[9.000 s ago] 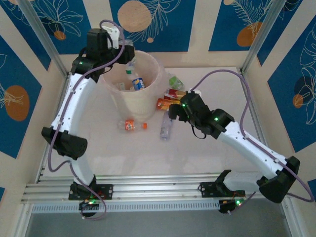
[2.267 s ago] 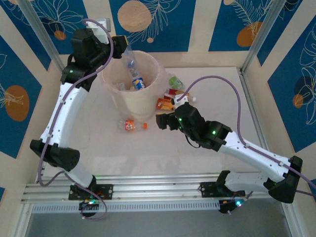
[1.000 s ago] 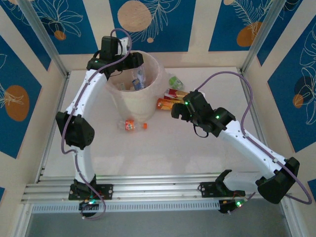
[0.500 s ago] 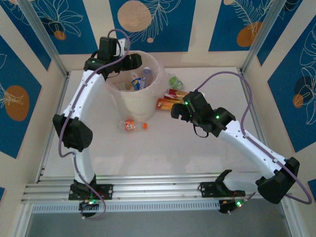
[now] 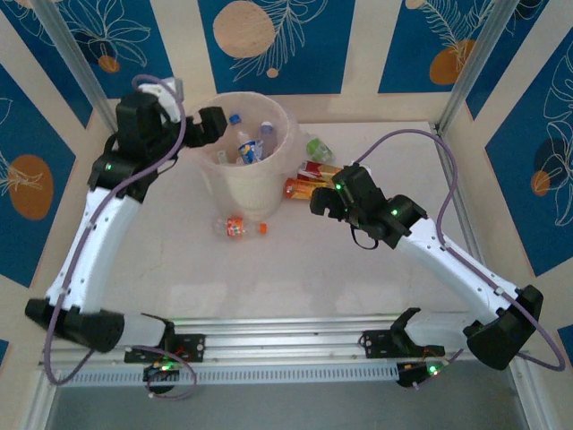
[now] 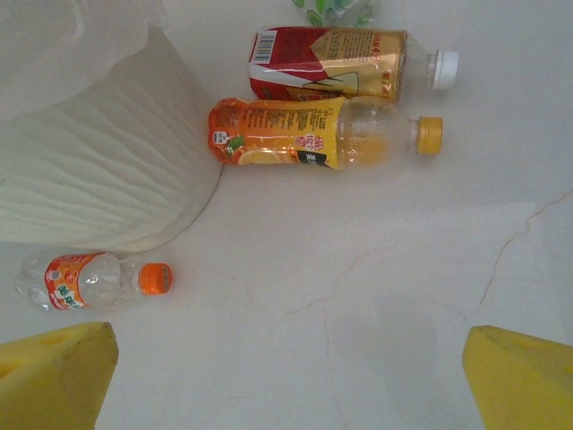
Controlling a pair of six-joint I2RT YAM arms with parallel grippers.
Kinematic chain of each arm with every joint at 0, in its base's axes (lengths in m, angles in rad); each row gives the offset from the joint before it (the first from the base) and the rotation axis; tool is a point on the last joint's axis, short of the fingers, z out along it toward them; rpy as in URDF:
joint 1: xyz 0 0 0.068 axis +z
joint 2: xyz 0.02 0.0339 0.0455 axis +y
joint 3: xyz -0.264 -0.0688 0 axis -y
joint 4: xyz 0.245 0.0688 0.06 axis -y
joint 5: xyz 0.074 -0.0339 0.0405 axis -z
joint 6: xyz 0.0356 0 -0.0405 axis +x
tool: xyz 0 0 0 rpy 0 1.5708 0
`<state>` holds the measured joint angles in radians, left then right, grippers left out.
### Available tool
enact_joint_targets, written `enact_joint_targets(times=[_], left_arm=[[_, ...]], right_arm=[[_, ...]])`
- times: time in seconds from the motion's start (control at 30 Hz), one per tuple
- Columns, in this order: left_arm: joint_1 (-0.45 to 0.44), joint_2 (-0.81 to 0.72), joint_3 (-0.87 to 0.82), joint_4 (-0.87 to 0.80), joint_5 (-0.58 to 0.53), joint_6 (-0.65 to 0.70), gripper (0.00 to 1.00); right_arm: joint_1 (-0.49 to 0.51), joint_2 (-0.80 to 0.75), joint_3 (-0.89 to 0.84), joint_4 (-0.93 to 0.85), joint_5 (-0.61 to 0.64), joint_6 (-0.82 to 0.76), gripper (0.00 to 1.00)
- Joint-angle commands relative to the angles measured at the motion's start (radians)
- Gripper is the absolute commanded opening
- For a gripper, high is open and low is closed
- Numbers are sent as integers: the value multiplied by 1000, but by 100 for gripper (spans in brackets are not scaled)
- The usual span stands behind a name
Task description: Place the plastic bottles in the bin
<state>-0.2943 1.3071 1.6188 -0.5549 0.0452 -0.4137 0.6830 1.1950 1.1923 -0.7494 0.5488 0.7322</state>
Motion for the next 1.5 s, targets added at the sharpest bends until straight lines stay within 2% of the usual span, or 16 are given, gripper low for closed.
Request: enact_joint_targets(times=[0.0, 0.13, 0.3, 0.37, 0.47, 0.63, 0.77, 1.1, 1.47], left_arm=[[12, -108, -152, 26, -127, -51, 99], [14, -253, -328, 8, -180, -84, 100], [25, -360, -474, -103, -282, -115, 99], [44, -383, -543, -110, -260, -134, 99], [95, -374, -636, -88, -170, -165, 98], [213, -311, -779, 29, -17, -198, 89], [262, -227, -839, 122, 45, -204, 81], [283, 54, -841, 327, 98, -198, 58], [256, 287, -820, 472, 234, -207, 53]], right_arm=[[-9, 4, -23, 15, -4, -13, 99], [-10, 9, -48, 47, -39, -26, 99], [-4, 13, -70, 53, -48, -14, 99], [-3, 9, -86, 61, -47, -6, 99], [-3, 9, -109, 82, -63, 8, 99], [1, 41, -124, 103, -99, 28, 99], [1, 68, -145, 142, -127, 43, 100], [2, 138, -136, 160, -143, 67, 100], [-2, 187, -138, 168, -143, 80, 100]])
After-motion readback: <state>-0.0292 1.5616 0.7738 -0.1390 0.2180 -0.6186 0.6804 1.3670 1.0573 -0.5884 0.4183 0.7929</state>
